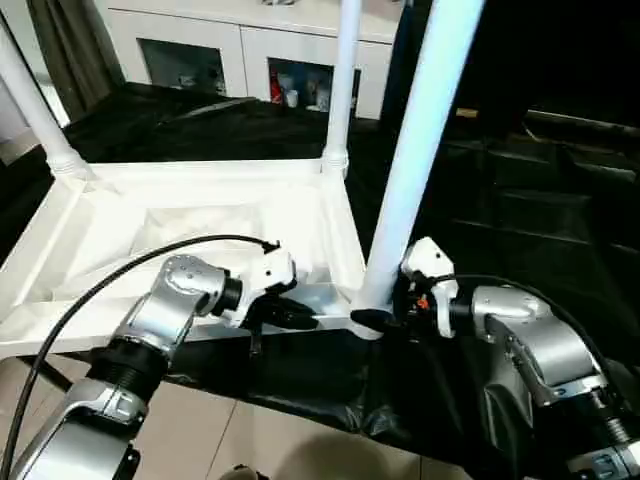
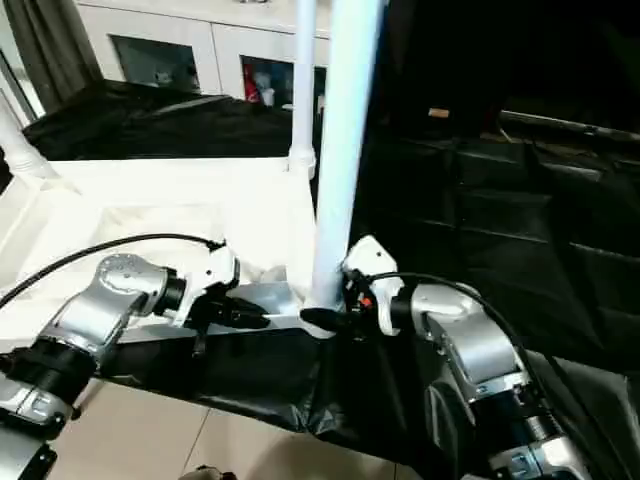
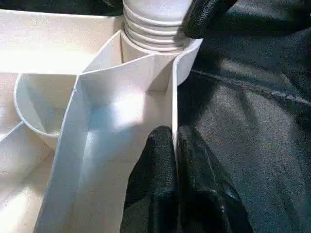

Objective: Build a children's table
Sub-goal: Rotate leg to tighten

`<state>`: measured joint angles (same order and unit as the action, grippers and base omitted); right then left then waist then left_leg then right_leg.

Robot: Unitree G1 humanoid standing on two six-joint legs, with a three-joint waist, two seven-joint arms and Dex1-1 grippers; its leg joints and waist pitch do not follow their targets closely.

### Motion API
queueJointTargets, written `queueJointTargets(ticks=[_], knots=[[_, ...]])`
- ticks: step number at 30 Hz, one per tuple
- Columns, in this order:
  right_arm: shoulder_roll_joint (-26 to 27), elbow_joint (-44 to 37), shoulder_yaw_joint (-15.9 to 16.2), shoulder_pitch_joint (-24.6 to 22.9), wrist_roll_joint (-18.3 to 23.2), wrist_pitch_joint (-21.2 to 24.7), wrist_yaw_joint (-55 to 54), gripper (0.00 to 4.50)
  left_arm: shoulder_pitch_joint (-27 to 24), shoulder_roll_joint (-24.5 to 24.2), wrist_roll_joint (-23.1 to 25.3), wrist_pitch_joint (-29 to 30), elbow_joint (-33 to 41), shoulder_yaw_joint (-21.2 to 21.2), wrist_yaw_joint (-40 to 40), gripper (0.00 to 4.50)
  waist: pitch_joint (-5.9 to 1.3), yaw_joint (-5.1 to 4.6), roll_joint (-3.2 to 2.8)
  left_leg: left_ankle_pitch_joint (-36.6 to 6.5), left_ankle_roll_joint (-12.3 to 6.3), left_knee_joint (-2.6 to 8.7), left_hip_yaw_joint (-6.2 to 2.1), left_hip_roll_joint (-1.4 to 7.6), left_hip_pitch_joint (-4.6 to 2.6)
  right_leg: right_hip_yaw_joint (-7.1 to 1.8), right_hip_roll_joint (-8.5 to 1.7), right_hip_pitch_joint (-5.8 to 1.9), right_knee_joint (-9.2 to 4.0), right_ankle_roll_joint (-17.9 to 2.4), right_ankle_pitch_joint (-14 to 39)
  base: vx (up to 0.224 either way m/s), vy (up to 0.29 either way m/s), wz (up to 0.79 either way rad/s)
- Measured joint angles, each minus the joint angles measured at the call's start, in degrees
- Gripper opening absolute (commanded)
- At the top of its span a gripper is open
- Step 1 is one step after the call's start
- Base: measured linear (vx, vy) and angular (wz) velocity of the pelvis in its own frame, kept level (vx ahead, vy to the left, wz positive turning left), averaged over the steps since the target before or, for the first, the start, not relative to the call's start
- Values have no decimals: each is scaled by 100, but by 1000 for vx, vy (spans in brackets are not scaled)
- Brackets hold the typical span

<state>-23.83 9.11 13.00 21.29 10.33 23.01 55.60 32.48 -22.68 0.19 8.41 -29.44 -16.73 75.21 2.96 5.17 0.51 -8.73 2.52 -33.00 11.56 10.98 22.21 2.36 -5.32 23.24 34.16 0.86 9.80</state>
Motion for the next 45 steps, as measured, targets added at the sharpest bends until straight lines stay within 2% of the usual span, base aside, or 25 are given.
queueJointTargets(ticks=[2, 9, 11, 17, 21, 25, 28, 32, 33, 34, 36, 39, 40, 43, 45], knots=[[-5, 0, 6, 0, 2, -3, 2, 272, 0, 1, 0, 8, 0, 0, 0, 0, 0, 1, 0, 0, 0, 0, 0, 0, 0, 0, 0, 0, 0, -3, -3, 0, 0, 0], [-6, 3, -21, -46, 19, -37, -2, 264, 1, 23, 7, 15, -4, -5, -42, 0, -1, 10, -2, 0, 0, -1, 0, 0, 0, 0, 0, -2, 3, -5, -4, 0, 0, 0], [98, 65, -131, -104, 37, -56, -151, 262, 13, 81, 52, 18, -34, -4, -178, 0, -3, 10, -5, 0, 0, -2, 0, -1, -4, -2, 0, -9, 2, -5, -4, 0, 0, 0], [891, 576, -757, -113, 52, -110, -1480, 261, 390, 587, 225, 129, -647, 62, -1154, 0, -3, -6, -3, 0, 0, -13, -1, -5, -15, -8, -1, -17, 0, 14, 6, 0, 0, 0], [1652, 1065, -1202, 135, -235, -260, -3209, 261, 939, 1235, 406, 292, -1500, 119, -2218, 0, -6, -16, -2, 0, -1, -19, -2, -12, -19, -11, -6, -24, -4, 17, 8, 0, 0, 0], [2001, 1374, -1331, 351, -429, -377, -4097, 261, 1087, 1521, 441, 372, -1746, 128, -2703, 0, -9, -38, -6, 0, -1, -19, -7, -18, -23, -10, -10, -28, -16, 18, 8, 0, 0, 0], [2128, 1508, -1333, 413, -542, -508, -4291, 261, 1092, 1520, 467, 279, -1802, 133, -2752, 0, -11, -49, -3, 0, -1, -19, -13, -18, -24, -3, -10, -25, -18, 19, 9, 0, 0, 0], [2119, 1584, -1328, 421, -576, -666, -4226, 261, 1094, 1497, 475, 154, -1852, 132, -2751, 0, -10, -69, -4, 0, -1, -16, -13, -20, -23, -4, -10, -24, -26, 19, 9, 0, 0, 0], [2094, 1584, -1328, 413, -574, -688, -4165, 317, 1094, 1474, 475, 139, -1851, 131, -2739, 0, -10, -68, -5, 0, -1, -16, -13, -20, -20, -5, -10, -22, -28, 19, 9, 0, 0, 0], [1999, 1578, -1310, 403, -558, -703, -3970, 331, 1090, 1417, 474, 105, -1846, 129, -2669, 0, -10, -67, -4, 0, -1, -15, -12, -21, -17, -7, -10, -20, -28, 19, 9, 0, 0, 0], [1776, 1435, -1180, 327, -501, -698, -3464, 337, 1055, 1297, 469, 17, -1793, 124, -2578, 0, -7, -78, 1, 0, -1, -14, -13, -19, -16, -5, -9, -19, -27, 20, 8, 0, 0, 0], [1247, 1084, -924, 228, -320, -552, -2500, 374, 937, 974, 424, -142, -1634, 156, -2308, 0, -1, -166, 10, 0, -1, -7, -18, -13, -15, 2, -4, -7, -17, 23, 3, 0, 0, 0], [977, 874, -749, 148, -292, -527, -2052, 379, 830, 806, 393, -244, -1497, 161, -2088, 0, 0, -171, 12, 0, -1, -2, -19, -9, -18, 7, -3, -4, -11, 21, 0, 0, 0, 0], [715, 727, -578, 95, -245, -439, -1496, 389, 719, 548, 339, -388, -1327, 183, -1658, 0, 3, -157, 17, 1, 0, 9, -20, 0, -10, 19, 2, 6, 0, 8, -10, 0, 0, 0], [315, 483, -422, 17, -117, -409, -868, 389, 505, 283, 219, -362, -941, 165, -1198, 0, 3, -142, 15, 1, 0, 8, -18, 1, -3, 17, 2, 11, 0, -14, -23, 27, 2, -1]])
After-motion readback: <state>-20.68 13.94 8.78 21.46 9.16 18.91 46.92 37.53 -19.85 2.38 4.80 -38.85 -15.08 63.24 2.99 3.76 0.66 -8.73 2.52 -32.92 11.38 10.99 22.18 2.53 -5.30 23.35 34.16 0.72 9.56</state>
